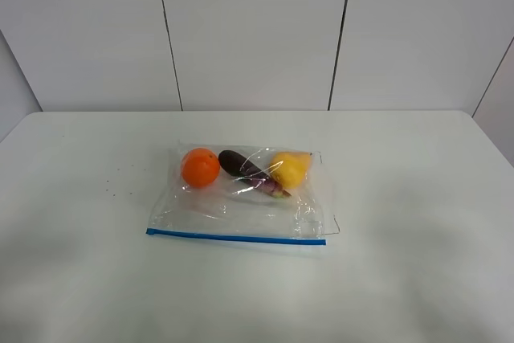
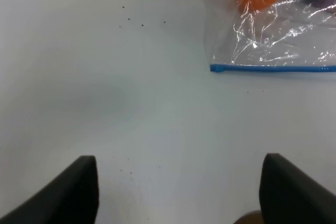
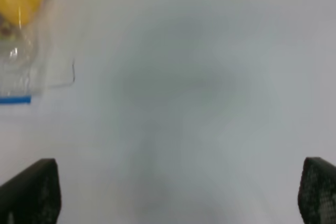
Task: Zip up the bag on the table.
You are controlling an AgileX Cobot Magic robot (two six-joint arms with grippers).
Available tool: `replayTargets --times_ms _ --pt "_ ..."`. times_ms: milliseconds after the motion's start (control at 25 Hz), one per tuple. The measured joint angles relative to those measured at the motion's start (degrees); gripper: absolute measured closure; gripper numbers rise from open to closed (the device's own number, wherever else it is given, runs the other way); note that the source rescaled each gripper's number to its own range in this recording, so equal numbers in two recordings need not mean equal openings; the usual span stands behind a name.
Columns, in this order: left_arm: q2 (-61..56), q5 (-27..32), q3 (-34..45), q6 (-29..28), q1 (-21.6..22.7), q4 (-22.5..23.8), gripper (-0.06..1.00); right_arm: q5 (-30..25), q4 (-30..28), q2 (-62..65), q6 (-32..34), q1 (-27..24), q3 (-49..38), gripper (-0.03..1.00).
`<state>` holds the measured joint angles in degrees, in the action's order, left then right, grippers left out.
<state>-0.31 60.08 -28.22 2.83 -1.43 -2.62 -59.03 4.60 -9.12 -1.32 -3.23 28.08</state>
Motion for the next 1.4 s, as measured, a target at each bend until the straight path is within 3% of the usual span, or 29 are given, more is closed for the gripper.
replayTargets --times_ms 320,640,1400 --pt "0.00 0.00 0.00 -0.04 0.00 0.00 -0.04 0.11 -2.26 4.42 2.11 0.28 0.00 -0.03" --pt "0.00 0.00 0.00 -0.04 0.00 0.00 -0.04 0.11 -2.70 5.62 2.11 5.56 -0.06 -0.03" --pt "0.00 0.00 0.00 -0.04 0.00 0.22 -0.04 0.11 -3.17 9.31 2.27 5.68 -0.06 -0.03"
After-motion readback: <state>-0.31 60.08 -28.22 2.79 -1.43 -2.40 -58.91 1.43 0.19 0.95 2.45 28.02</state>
